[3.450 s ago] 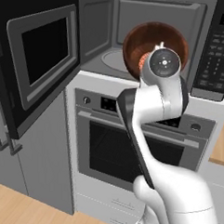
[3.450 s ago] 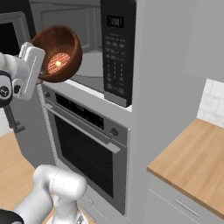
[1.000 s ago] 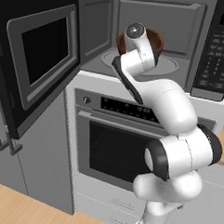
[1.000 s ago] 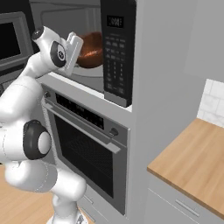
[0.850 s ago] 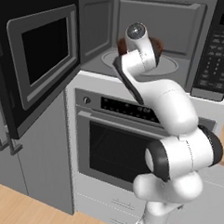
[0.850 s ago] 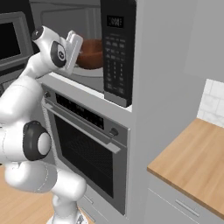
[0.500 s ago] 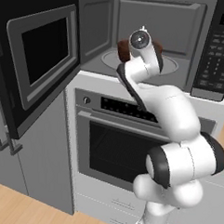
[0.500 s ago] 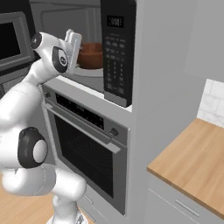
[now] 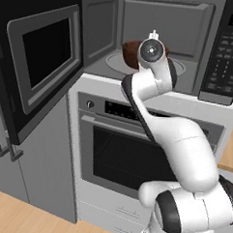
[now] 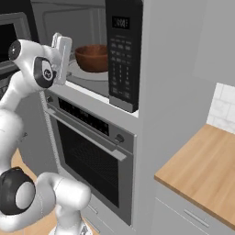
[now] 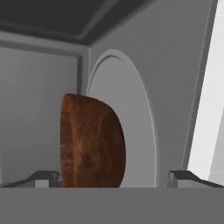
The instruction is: Open the microwave, place the bowl with waffle inside the microwave, then close the microwave door and turn it on.
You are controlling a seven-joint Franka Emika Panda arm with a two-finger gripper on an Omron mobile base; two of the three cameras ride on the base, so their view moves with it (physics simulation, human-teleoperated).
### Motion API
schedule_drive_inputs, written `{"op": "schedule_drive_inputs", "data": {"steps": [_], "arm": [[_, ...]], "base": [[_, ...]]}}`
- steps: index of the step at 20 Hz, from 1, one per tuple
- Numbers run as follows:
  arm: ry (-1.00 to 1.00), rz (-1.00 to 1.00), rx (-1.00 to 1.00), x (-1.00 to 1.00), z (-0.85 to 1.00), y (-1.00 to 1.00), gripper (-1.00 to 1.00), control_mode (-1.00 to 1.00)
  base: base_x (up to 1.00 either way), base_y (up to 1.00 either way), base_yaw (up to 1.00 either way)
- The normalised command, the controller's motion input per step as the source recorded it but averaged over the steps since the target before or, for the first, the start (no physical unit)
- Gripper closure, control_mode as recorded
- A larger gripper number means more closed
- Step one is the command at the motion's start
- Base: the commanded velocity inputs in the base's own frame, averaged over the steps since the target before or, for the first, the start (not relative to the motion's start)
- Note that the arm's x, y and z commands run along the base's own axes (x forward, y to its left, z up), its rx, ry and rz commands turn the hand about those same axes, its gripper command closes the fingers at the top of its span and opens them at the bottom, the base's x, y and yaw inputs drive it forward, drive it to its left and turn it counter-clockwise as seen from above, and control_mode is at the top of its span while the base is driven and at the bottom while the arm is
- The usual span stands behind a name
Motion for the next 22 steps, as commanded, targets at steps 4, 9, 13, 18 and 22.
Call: {"op": "schedule_drive_inputs", "data": {"steps": [4,9,13,18,22], "arm": [[-0.02,0.01,0.00,-1.00,0.12,0.34,-1.00,-1.00],[-0.01,0.04,0.00,-1.00,0.14,0.44,-1.00,-1.00],[0.00,0.08,0.00,-1.00,0.19,0.42,-1.00,-1.00],[-0.02,0.12,-0.01,-1.00,0.10,0.21,-1.00,-1.00],[-0.05,0.12,-0.03,-1.00,-0.01,0.09,-1.00,-1.00]], "base": [[0.00,0.00,0.00],[0.00,0.00,0.00],[0.00,0.00,0.00],[0.00,0.00,0.00],[0.00,0.00,0.00]]}}
